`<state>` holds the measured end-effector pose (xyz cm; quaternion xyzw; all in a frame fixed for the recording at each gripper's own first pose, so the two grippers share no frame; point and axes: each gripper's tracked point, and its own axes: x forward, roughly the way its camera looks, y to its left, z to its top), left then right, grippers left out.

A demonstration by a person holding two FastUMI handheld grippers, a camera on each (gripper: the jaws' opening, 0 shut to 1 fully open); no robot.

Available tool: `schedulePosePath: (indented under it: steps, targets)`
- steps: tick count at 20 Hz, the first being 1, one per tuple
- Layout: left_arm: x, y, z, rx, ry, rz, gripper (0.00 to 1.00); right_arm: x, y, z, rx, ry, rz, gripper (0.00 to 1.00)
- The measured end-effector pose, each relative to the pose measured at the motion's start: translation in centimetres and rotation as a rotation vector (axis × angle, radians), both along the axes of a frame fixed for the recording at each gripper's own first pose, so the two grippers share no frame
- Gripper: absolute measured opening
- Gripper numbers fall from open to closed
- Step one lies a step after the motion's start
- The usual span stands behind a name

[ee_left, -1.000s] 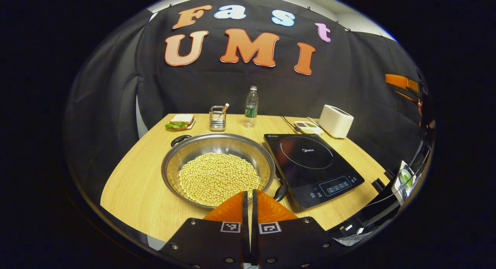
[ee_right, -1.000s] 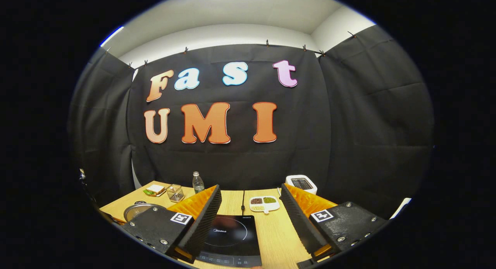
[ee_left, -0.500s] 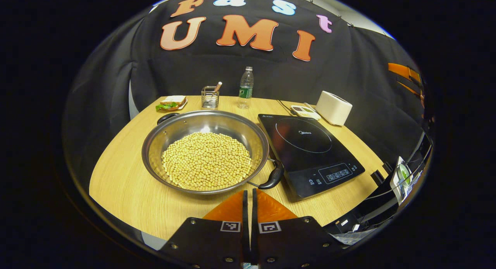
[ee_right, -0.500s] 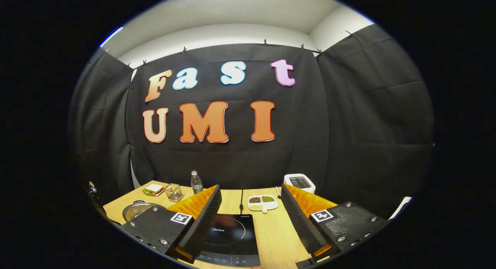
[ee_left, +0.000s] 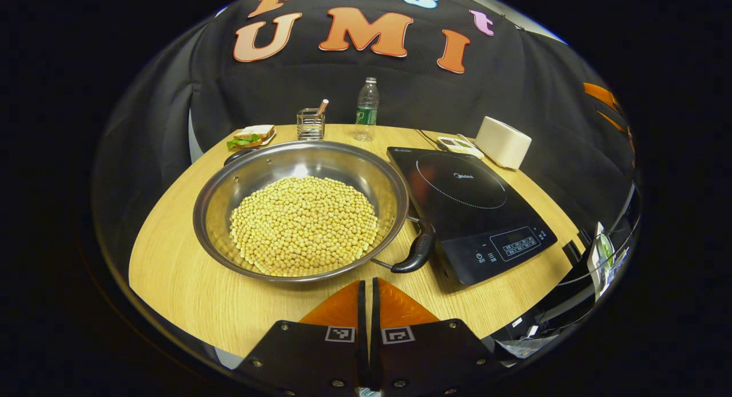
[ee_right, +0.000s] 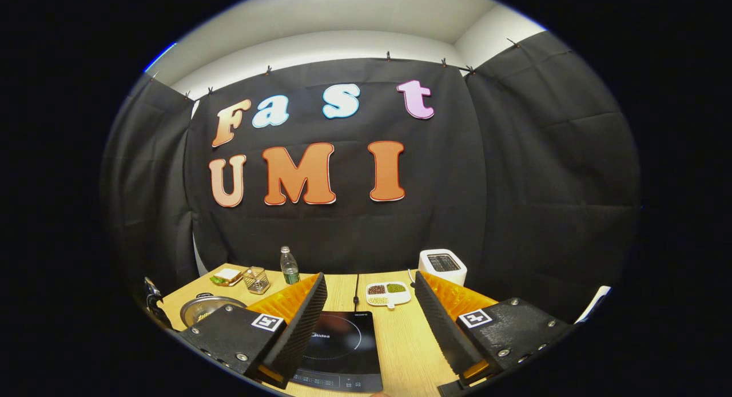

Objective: First push the handle of the pot to place it horizontally, then grasp the pot with both hands and set it on the induction cooktop.

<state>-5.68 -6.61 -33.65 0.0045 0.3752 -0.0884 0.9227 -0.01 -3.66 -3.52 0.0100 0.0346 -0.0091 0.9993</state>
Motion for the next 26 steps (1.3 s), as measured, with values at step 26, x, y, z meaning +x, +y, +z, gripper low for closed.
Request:
schedulePosePath:
  steps: [26]
  targets:
    - [5.5, -5.1, -1.7, -0.006, 0.042, -0.067, 0.02, 2.7, -3.4, -3.6, 0.018, 0.071, -0.041, 0.96]
